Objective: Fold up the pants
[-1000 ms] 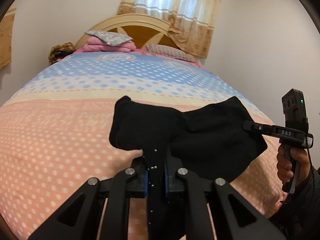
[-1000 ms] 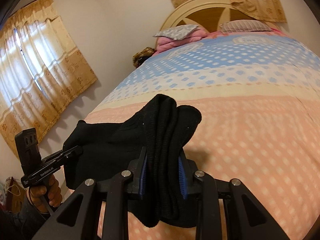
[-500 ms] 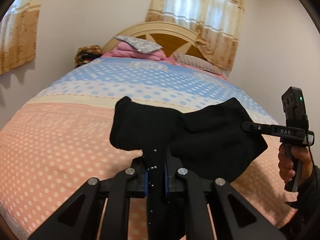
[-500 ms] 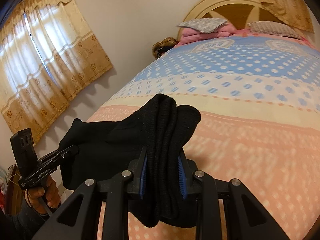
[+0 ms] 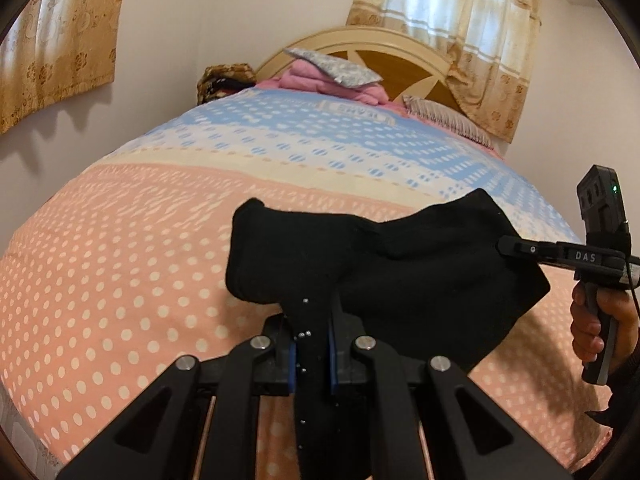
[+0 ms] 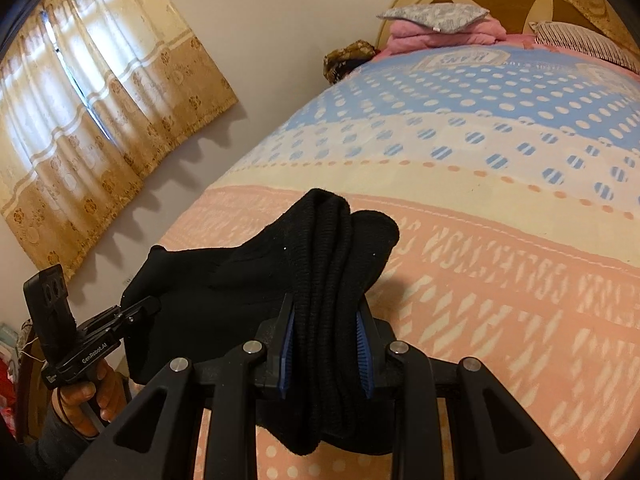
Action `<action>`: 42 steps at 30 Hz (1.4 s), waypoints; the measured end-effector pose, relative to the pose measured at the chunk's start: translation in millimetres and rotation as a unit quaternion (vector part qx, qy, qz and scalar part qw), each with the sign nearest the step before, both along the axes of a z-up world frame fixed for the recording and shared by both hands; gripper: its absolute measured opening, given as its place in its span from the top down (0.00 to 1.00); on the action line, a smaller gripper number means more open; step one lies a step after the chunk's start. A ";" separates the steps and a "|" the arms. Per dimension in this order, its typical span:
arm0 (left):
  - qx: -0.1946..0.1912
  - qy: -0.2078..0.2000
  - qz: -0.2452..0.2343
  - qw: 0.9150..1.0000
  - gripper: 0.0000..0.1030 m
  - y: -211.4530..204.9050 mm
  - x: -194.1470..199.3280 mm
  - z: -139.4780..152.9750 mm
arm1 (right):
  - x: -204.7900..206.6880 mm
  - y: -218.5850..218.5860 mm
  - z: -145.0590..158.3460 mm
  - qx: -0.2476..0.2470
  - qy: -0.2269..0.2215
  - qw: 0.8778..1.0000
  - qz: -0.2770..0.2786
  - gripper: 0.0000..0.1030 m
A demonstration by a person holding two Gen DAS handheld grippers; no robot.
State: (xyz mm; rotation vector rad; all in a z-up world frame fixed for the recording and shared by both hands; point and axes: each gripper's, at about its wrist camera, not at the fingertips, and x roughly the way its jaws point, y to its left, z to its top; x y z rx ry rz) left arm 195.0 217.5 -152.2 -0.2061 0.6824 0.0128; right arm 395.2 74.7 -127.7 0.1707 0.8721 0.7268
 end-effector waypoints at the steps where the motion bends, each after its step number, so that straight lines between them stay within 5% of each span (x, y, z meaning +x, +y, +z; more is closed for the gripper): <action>1: -0.002 0.005 0.001 1.000 0.89 1.3 1.2 -4.3 | 2.4 1.4 -2.8 -0.002 0.003 1.000 -0.001 0.74; 7: 0.004 0.014 0.000 1.000 0.79 2.0 5.7 -15.3 | 13.1 0.1 -18.4 -0.016 0.026 1.000 -0.005 0.73; 9: 0.018 0.027 0.008 0.999 0.52 0.2 8.0 -21.6 | 16.2 -3.1 -25.6 -0.019 0.038 0.999 -0.014 0.71; 11: 0.033 0.038 0.021 0.999 0.40 1.0 11.0 -27.7 | 19.1 -5.6 -32.6 -0.020 0.049 0.998 -0.020 0.69; 17: 0.030 0.042 0.033 0.998 0.25 7.8 2.0 -37.4 | 17.8 -8.0 -43.3 -0.037 0.051 0.998 -0.029 0.62; 22: 0.022 0.046 0.038 0.998 0.24 16.5 -10.7 -38.1 | 12.1 -35.6 -41.2 -0.011 0.047 0.997 -0.059 0.50; 28: 0.043 0.054 0.044 0.997 0.24 21.5 -31.7 -35.0 | -6.7 -77.7 -35.1 -0.002 0.047 0.991 -0.123 0.50; 36: 0.074 0.027 0.025 0.997 0.24 9.2 -84.6 0.4 | -93.5 -87.6 -0.5 -0.014 -0.013 0.990 -0.142 0.49; 42: 0.045 -0.023 0.014 0.999 0.24 -1.6 -115.8 36.2 | -167.9 -76.0 30.4 -0.019 -0.067 0.987 -0.142 0.49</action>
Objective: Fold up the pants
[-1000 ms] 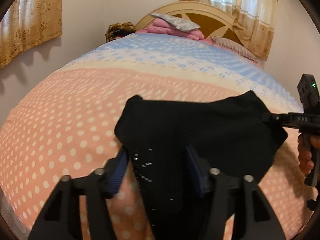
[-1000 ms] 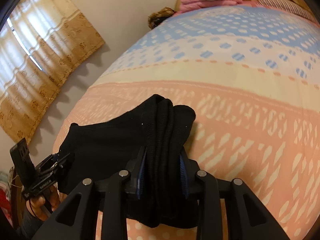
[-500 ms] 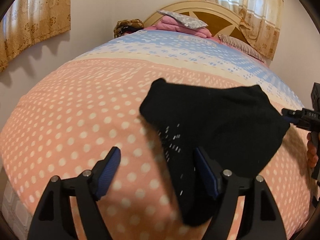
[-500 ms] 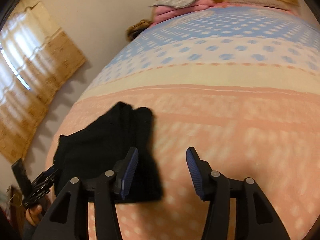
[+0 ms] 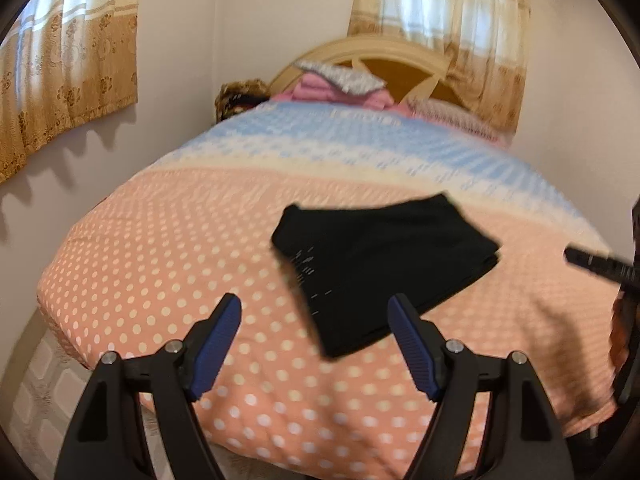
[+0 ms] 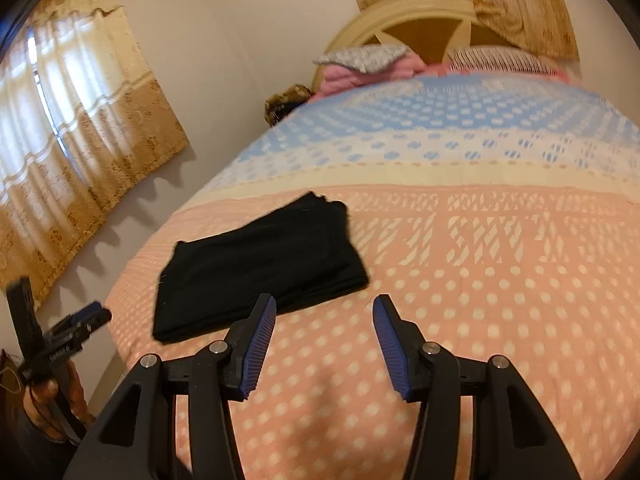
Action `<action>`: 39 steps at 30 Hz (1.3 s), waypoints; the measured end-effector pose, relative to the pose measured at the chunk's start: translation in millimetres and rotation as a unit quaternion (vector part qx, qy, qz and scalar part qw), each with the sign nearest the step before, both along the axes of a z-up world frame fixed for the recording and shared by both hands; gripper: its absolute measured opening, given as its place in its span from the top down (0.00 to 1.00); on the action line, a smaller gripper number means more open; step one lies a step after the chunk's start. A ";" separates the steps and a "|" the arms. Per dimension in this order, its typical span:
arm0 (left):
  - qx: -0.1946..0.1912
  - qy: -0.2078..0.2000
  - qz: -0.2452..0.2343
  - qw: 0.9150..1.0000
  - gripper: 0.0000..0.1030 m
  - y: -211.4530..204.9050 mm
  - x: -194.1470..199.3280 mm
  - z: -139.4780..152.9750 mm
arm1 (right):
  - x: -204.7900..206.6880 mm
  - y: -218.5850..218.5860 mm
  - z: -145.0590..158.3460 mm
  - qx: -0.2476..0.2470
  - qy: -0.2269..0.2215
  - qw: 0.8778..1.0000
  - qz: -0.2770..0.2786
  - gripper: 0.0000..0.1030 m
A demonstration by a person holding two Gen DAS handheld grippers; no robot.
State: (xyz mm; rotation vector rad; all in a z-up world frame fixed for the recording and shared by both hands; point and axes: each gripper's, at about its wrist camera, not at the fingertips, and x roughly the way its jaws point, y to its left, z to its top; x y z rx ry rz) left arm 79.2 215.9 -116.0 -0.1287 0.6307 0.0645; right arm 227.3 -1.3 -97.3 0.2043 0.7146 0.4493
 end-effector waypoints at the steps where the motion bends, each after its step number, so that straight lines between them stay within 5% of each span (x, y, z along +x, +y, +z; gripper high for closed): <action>1: -0.007 -0.012 -0.006 1.000 0.24 -3.1 -4.8 6.2 | -8.7 2.4 4.3 -0.003 -0.007 1.000 0.001 0.49; 15: 0.008 -0.106 -0.034 0.994 0.08 -34.3 -43.9 51.4 | -107.4 25.5 77.7 -0.049 -0.143 0.988 0.011 0.41; 39: 0.014 -0.111 -0.033 0.993 0.03 -47.4 -50.2 53.6 | -127.4 26.9 79.6 -0.052 -0.148 0.987 0.017 0.40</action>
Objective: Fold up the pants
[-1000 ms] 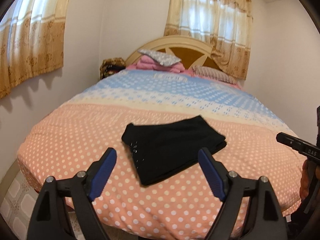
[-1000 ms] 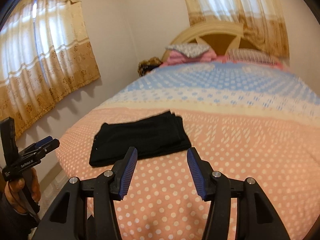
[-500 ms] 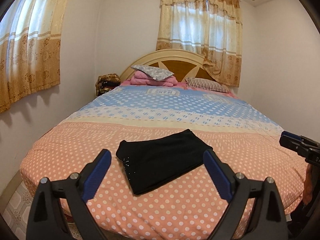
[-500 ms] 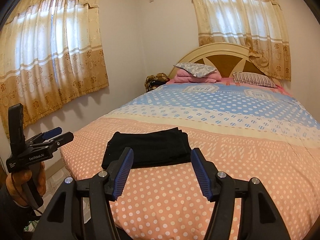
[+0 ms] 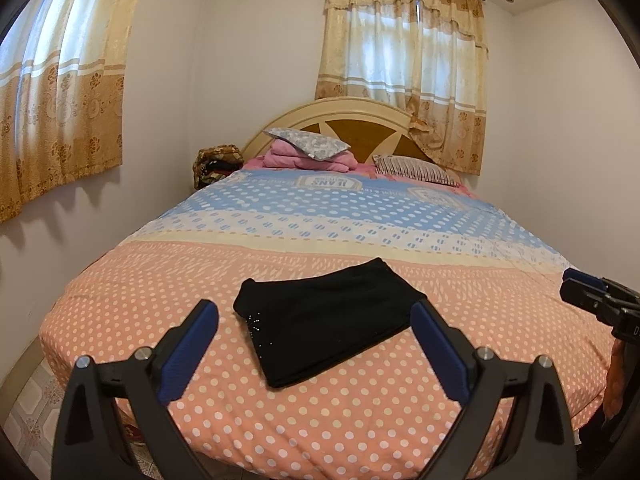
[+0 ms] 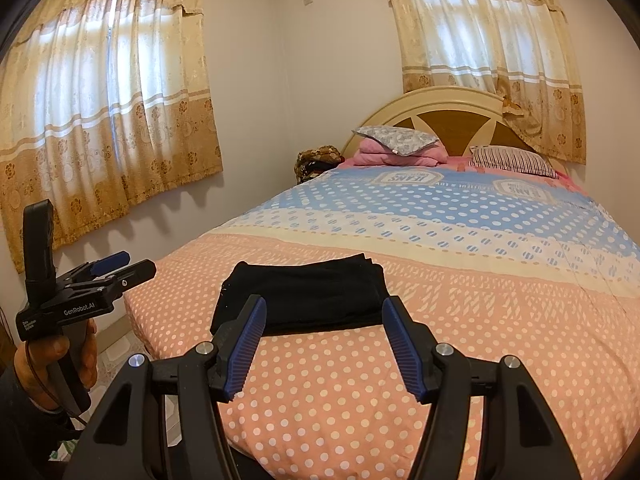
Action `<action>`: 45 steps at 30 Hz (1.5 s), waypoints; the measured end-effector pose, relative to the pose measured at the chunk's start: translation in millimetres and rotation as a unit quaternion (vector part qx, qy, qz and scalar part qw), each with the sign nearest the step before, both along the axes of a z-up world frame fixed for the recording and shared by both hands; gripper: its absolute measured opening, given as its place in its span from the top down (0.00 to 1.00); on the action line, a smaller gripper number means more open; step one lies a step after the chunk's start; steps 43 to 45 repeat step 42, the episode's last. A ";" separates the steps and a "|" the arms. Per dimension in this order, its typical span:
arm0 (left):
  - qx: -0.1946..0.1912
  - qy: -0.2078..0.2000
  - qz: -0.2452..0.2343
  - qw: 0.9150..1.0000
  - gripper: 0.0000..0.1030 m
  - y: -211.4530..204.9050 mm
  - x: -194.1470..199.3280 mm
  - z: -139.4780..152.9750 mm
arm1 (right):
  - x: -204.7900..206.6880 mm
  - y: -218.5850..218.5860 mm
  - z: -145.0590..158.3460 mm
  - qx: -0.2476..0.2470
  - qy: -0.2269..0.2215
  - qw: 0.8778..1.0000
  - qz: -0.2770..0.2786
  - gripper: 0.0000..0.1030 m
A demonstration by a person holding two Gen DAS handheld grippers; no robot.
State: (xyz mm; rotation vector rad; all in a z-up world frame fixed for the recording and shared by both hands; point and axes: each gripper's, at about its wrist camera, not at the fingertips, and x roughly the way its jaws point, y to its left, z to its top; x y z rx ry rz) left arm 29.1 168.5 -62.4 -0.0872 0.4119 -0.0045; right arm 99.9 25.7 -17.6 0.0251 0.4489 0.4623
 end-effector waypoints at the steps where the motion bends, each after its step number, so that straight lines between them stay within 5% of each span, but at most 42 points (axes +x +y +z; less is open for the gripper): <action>1: 0.001 0.000 0.001 1.000 0.03 -0.5 0.2 0.0 | -0.3 -0.3 -0.4 0.001 0.000 1.000 -0.001 0.40; 45: 0.046 -0.023 0.023 0.998 0.00 -17.9 -9.0 7.4 | -5.1 12.4 -12.1 -0.011 0.012 1.000 0.006 0.39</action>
